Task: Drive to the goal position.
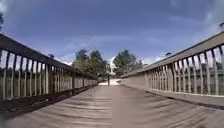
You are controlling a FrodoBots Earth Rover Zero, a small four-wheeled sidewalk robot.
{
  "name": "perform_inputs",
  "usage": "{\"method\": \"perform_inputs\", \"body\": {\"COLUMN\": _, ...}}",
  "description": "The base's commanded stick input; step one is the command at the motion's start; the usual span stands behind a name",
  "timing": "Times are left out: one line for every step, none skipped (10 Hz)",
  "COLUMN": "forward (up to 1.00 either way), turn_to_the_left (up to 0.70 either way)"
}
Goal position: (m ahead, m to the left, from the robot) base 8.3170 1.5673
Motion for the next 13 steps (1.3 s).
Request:
{"method": "perform_inputs", "body": {"forward": 0.85, "turn_to_the_left": 0.04}}
{"method": "perform_inputs", "body": {"forward": 0.85, "turn_to_the_left": 0.04}}
{"method": "perform_inputs", "body": {"forward": 0.85, "turn_to_the_left": 0.27}}
{"method": "perform_inputs", "body": {"forward": 0.85, "turn_to_the_left": 0.19}}
{"method": "perform_inputs", "body": {"forward": 0.85, "turn_to_the_left": 0.04}}
{"method": "perform_inputs", "body": {"forward": 0.85, "turn_to_the_left": 0.04}}
{"method": "perform_inputs", "body": {"forward": 0.85, "turn_to_the_left": 0.04}}
{"method": "perform_inputs", "body": {"forward": 0.85, "turn_to_the_left": 0.04}}
{"method": "perform_inputs", "body": {"forward": 0.85, "turn_to_the_left": 0.04}}
{"method": "perform_inputs", "body": {"forward": 0.85, "turn_to_the_left": 0.04}}
{"method": "perform_inputs", "body": {"forward": 0.85, "turn_to_the_left": 0.04}}
{"method": "perform_inputs", "body": {"forward": 0.85, "turn_to_the_left": 0.04}}
{"method": "perform_inputs", "body": {"forward": 0.85, "turn_to_the_left": 0.04}}
